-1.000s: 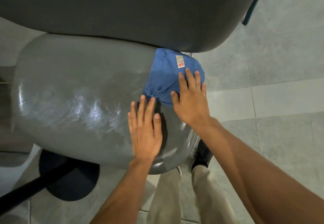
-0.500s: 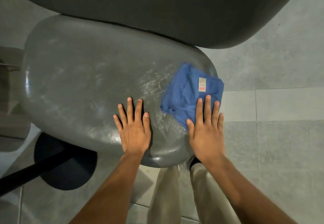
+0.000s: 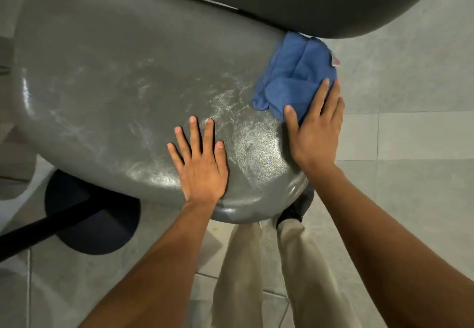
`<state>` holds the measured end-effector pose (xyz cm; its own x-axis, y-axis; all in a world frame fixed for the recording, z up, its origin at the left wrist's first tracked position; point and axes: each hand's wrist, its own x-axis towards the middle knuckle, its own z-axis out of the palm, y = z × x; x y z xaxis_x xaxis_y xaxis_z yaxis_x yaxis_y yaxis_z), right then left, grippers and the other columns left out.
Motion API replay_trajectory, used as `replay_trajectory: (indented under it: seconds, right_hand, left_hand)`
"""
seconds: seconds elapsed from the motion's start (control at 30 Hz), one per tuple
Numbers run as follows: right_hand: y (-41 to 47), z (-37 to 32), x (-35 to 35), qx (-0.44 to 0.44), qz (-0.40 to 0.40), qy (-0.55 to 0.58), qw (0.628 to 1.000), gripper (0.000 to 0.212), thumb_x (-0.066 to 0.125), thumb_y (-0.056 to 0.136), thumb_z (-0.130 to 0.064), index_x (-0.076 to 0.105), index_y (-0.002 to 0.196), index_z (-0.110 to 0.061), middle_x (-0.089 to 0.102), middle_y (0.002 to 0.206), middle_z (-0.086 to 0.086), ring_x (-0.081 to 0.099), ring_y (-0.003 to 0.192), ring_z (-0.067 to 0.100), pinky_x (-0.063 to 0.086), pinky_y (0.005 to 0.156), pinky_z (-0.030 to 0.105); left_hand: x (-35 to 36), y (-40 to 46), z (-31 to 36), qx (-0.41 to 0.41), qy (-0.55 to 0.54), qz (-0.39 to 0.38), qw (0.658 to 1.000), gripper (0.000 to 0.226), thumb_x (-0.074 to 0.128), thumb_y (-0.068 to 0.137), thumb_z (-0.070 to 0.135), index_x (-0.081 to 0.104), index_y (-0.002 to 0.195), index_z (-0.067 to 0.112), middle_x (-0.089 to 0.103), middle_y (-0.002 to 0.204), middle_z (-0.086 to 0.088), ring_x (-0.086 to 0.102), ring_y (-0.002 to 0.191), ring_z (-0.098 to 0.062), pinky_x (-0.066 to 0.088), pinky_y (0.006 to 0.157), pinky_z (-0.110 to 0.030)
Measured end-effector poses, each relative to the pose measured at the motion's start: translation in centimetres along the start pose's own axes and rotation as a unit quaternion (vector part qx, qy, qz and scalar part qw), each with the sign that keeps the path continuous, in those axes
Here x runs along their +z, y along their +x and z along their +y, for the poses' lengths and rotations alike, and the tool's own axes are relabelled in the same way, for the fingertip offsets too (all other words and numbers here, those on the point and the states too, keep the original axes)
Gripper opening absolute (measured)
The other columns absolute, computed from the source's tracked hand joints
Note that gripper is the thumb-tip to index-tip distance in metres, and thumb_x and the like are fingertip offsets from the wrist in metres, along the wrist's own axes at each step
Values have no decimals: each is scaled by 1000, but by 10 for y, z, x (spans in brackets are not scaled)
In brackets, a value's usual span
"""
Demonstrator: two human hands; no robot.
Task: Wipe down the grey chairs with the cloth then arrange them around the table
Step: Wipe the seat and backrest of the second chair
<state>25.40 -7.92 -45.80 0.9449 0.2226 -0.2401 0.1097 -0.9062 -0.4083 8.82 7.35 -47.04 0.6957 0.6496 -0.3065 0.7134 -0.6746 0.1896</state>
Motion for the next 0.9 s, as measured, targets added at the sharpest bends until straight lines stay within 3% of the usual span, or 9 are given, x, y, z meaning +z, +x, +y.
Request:
replay_trajectory:
  seconds: [0.13,0.23,0.37,0.5,0.63,0.8,0.9]
  right_hand:
    - [-76,7,0,22,-39,74,996,83,42,104,-52,5,161,-4,-3,168,22,9,155,39,20,124,53]
    - [-107,10,-7,56,-82,144,985,91,50,100,-55,-3,162,-15,-11,170,10,4,157,27,22,124,51]
    - [-51,0,-26,93,-44,213,972,99,57,93,-62,4,162,-16,4,169,9,11,156,24,20,126,47]
    - [10,-22,-16,103,-22,92,990,96,45,94,-72,6,162,-17,9,168,15,28,146,41,31,117,55]
    - [-14,-22,6,70,48,-36,996,86,33,97,-73,18,162,-19,17,167,13,37,139,41,37,111,54]
    - [-81,-10,20,16,39,-90,995,74,32,105,-62,22,161,-15,15,167,18,16,151,47,17,123,52]
    - [-139,-5,31,-27,4,-112,993,70,36,106,-56,23,161,-14,14,167,20,7,151,52,16,123,59]
  left_hand:
    - [-4,0,2,1,-8,-5,1000,55,17,109,47,12,163,34,-1,173,2,-7,158,-33,-5,125,-58]
    - [-8,0,1,6,-13,-19,1000,56,16,110,47,10,163,34,-3,173,1,-9,158,-33,-5,125,-59]
    - [-7,-1,-1,11,-14,-20,1000,56,15,110,48,8,163,35,-4,173,1,-10,158,-32,-4,125,-59]
    - [-3,-1,0,7,-4,-15,1000,56,14,110,47,6,163,34,-4,173,0,-10,158,-33,-5,125,-59]
    - [-5,0,-1,11,-9,-15,1000,55,16,110,47,8,164,34,-2,173,0,-9,158,-34,-5,125,-59]
    - [-5,0,0,11,-4,-13,1000,56,16,110,47,10,164,33,-1,173,-1,-8,158,-35,-4,125,-59]
    - [-11,0,-3,21,-10,-26,999,56,16,110,47,10,164,33,-1,173,0,-9,158,-34,-7,126,-56]
